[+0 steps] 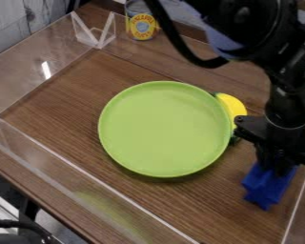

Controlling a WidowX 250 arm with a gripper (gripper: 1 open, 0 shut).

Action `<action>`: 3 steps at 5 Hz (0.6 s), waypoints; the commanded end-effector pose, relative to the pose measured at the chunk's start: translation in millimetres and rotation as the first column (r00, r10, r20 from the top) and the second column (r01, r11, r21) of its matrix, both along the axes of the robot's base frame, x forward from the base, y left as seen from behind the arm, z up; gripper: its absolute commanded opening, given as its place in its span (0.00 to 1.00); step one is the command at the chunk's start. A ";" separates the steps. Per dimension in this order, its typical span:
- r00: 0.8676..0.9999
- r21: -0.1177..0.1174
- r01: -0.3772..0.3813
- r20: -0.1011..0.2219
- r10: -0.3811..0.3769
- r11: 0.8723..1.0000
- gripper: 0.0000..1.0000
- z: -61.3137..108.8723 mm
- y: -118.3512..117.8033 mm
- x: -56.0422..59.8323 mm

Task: Put the blue object in the green plate

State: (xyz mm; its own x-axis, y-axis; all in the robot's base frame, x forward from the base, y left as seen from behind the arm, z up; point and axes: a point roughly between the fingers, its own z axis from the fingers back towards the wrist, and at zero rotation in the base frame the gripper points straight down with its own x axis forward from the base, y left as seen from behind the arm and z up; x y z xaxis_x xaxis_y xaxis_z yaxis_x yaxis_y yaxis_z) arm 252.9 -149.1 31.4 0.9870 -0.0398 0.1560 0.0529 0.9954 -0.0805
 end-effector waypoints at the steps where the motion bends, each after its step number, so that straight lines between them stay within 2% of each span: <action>1: 0.995 0.072 0.006 -0.097 0.001 0.997 0.00 -15.3 15.9 -23.2; 3: 0.996 0.097 0.022 -0.089 -0.013 0.995 0.00 9.5 22.6 -24.7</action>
State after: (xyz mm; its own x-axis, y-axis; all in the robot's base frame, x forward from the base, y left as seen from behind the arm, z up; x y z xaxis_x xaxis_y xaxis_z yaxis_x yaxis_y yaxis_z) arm 230.9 -128.6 38.3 0.9950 -0.0731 0.0682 0.0727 0.9973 0.0087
